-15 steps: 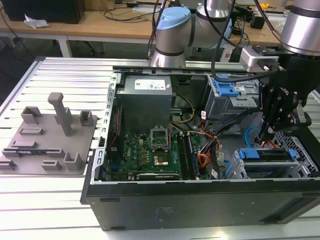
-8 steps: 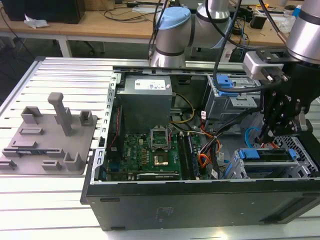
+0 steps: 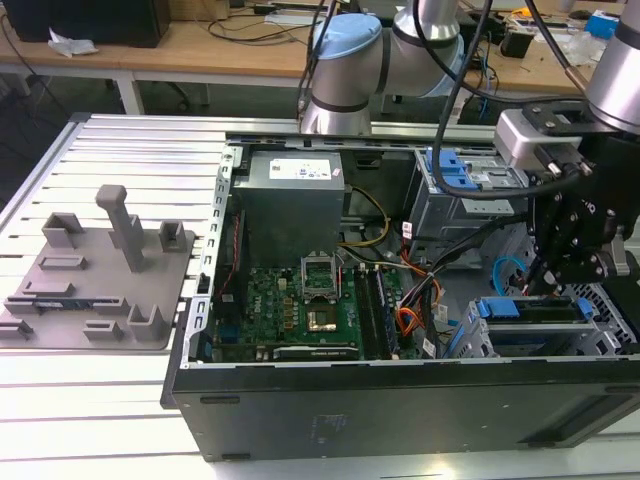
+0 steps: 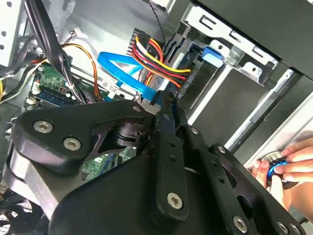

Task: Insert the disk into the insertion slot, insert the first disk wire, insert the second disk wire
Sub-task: 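Insert the second disk wire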

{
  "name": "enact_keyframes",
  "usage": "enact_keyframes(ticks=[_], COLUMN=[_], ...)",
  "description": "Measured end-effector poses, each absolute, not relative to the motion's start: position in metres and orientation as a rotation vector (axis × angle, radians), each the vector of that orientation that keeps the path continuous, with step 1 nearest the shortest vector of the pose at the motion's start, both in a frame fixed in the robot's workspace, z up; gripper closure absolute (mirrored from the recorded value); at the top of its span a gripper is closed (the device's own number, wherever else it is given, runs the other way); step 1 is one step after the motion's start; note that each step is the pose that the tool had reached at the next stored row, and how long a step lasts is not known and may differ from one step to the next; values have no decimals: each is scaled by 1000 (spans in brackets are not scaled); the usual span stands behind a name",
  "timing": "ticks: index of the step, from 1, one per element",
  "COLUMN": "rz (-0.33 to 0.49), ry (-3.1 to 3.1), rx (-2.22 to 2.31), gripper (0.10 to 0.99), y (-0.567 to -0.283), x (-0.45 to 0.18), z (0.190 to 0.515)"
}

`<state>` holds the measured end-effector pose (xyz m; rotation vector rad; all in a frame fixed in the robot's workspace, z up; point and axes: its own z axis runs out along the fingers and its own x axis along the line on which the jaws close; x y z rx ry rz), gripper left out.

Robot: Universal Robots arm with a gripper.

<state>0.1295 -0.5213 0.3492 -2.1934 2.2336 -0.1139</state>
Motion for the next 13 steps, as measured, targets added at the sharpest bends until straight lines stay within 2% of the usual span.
enact_keyframes(ticks=[13], rz=[-108], ry=[2230], rx=[-2194], gripper=[925], y=[-524], x=[129], z=[349])
